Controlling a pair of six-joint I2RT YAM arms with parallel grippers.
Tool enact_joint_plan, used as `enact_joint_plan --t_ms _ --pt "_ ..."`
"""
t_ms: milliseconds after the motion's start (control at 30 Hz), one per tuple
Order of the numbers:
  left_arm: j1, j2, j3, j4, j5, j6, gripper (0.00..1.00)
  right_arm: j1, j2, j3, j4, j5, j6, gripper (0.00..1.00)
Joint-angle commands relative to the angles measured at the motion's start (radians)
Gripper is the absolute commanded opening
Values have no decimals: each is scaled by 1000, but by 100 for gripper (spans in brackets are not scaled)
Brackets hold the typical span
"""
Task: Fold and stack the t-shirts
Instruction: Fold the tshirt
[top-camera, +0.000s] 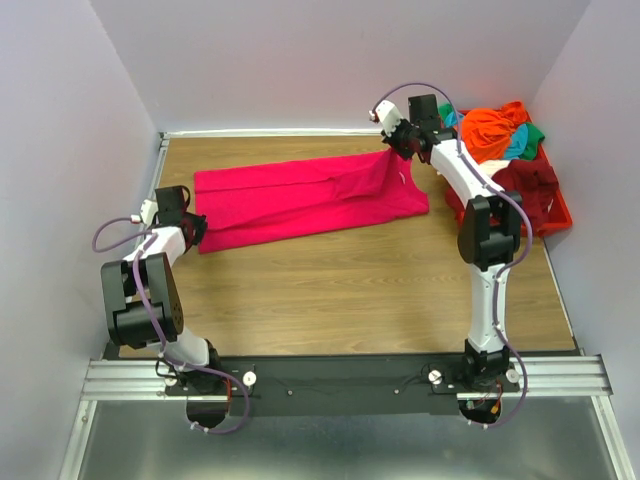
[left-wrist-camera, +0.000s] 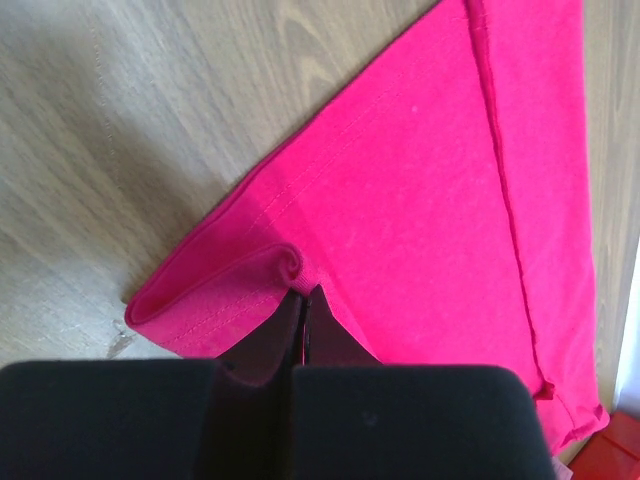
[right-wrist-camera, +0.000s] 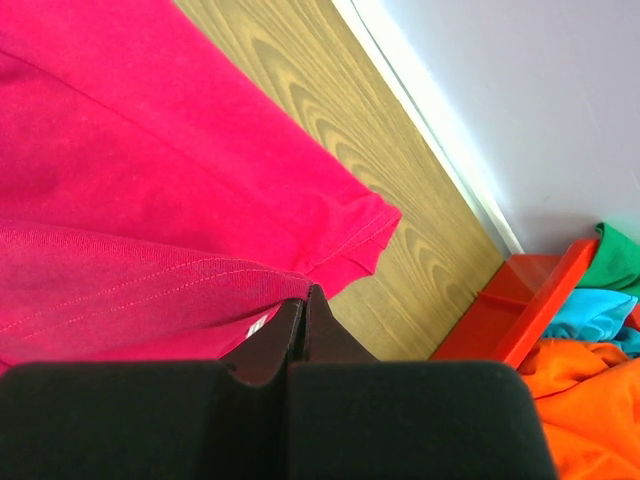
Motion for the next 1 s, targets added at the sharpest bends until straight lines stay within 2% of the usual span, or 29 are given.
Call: enact_joint_plan --t_ms 0,967 --pt "7 19 28 11 0 16 0 4 38 45 15 5 17 1" --pt "8 111 148 3 16 99 1 5 136 113 20 39 50 1"
